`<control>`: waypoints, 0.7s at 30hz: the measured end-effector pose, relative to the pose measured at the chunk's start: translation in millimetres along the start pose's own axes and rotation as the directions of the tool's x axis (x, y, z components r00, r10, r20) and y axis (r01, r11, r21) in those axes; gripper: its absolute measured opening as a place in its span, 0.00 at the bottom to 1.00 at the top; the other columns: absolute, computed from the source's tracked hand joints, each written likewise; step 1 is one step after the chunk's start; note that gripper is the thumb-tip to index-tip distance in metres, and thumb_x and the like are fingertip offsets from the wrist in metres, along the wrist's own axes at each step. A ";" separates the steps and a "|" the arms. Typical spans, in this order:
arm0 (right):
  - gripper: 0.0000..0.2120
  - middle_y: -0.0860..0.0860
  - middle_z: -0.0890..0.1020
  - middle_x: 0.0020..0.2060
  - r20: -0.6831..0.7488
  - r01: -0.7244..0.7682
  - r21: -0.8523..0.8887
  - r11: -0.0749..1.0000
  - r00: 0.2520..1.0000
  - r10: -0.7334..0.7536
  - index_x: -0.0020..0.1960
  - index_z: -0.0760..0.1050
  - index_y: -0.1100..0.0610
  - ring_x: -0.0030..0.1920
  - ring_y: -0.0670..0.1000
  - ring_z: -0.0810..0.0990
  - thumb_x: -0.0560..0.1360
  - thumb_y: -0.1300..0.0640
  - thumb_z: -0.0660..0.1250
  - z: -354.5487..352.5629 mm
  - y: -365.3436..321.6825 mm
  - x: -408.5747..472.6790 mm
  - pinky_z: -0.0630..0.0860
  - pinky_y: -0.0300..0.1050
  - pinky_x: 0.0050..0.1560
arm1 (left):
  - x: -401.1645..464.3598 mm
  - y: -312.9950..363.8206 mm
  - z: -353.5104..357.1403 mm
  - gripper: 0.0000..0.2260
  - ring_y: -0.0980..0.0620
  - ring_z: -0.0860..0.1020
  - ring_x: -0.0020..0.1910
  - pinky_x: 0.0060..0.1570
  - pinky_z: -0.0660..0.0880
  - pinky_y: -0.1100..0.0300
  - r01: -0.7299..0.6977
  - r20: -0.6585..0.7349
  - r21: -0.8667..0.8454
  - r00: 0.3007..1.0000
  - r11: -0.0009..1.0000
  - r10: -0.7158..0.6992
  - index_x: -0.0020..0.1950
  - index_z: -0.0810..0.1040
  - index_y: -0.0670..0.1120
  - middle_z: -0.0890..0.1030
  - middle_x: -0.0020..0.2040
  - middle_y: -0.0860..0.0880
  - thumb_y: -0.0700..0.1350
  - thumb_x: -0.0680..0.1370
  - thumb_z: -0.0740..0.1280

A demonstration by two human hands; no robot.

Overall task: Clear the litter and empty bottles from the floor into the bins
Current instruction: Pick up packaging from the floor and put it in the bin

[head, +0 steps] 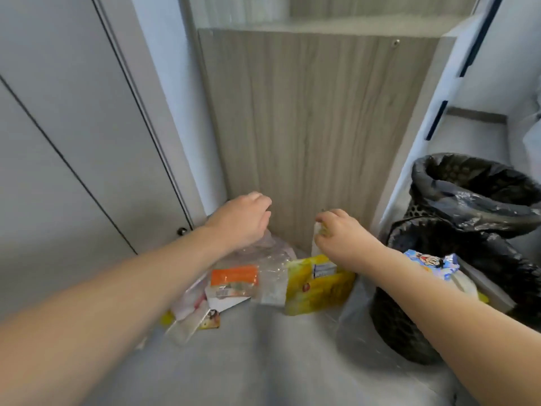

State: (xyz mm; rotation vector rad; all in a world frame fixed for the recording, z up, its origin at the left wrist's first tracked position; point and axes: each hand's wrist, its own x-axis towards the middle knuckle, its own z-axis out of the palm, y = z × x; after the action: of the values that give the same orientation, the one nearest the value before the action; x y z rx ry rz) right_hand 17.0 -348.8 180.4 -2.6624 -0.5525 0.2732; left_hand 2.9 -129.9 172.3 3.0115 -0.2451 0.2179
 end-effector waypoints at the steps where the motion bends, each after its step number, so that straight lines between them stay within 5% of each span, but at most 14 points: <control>1: 0.23 0.57 0.68 0.68 0.015 0.013 -0.010 1.000 1.000 -0.013 0.72 0.65 0.58 0.69 0.58 0.66 0.79 0.54 0.58 8.1 -14.8 7.6 0.63 0.47 0.69 | -11.5 -22.4 -0.7 0.14 0.42 0.76 0.57 0.55 0.74 0.48 0.033 0.009 0.003 0.999 0.999 -0.033 0.61 0.74 0.42 0.76 0.60 0.43 0.47 0.82 0.56; 9: 0.21 0.56 0.68 0.68 0.196 0.108 0.028 0.994 0.974 -0.111 0.69 0.68 0.57 0.68 0.56 0.67 0.77 0.55 0.59 107.5 -125.1 44.2 0.65 0.49 0.68 | -127.2 -176.6 46.5 0.14 0.40 0.76 0.60 0.58 0.72 0.51 0.383 0.070 -0.120 0.924 0.916 -0.377 0.64 0.75 0.41 0.77 0.59 0.40 0.44 0.80 0.61; 13: 0.22 0.54 0.67 0.71 0.323 0.159 0.018 0.987 0.933 -0.156 0.72 0.66 0.55 0.69 0.55 0.66 0.77 0.55 0.59 169.6 -163.0 52.1 0.65 0.47 0.68 | -187.1 -229.0 104.4 0.16 0.42 0.74 0.63 0.59 0.69 0.54 0.666 0.160 -0.193 0.746 0.720 -0.647 0.66 0.74 0.43 0.76 0.64 0.43 0.45 0.80 0.61; 18: 0.23 0.52 0.65 0.71 0.436 0.215 -0.068 0.974 0.885 -0.165 0.72 0.66 0.54 0.69 0.55 0.67 0.77 0.53 0.59 223.9 -179.3 59.0 0.66 0.47 0.68 | -238.9 -252.7 181.9 0.32 0.41 0.61 0.73 0.69 0.60 0.52 0.872 0.350 -0.258 0.486 0.417 -0.801 0.76 0.62 0.47 0.64 0.74 0.42 0.58 0.77 0.66; 21: 0.24 0.52 0.65 0.71 0.469 0.237 -0.123 0.964 0.870 -0.154 0.72 0.65 0.54 0.70 0.55 0.66 0.77 0.54 0.59 249.5 -184.8 73.9 0.65 0.48 0.68 | -249.9 -247.6 218.6 0.34 0.43 0.60 0.72 0.70 0.57 0.51 0.899 0.382 -0.217 0.436 0.380 -0.815 0.77 0.60 0.57 0.63 0.73 0.47 0.66 0.73 0.65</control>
State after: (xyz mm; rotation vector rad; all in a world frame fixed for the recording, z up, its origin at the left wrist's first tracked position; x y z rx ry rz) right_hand -45.4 -75.8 27.1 -2.6806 -1.0307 0.8385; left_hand -170.3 124.2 -105.2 2.3041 1.1556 -0.2465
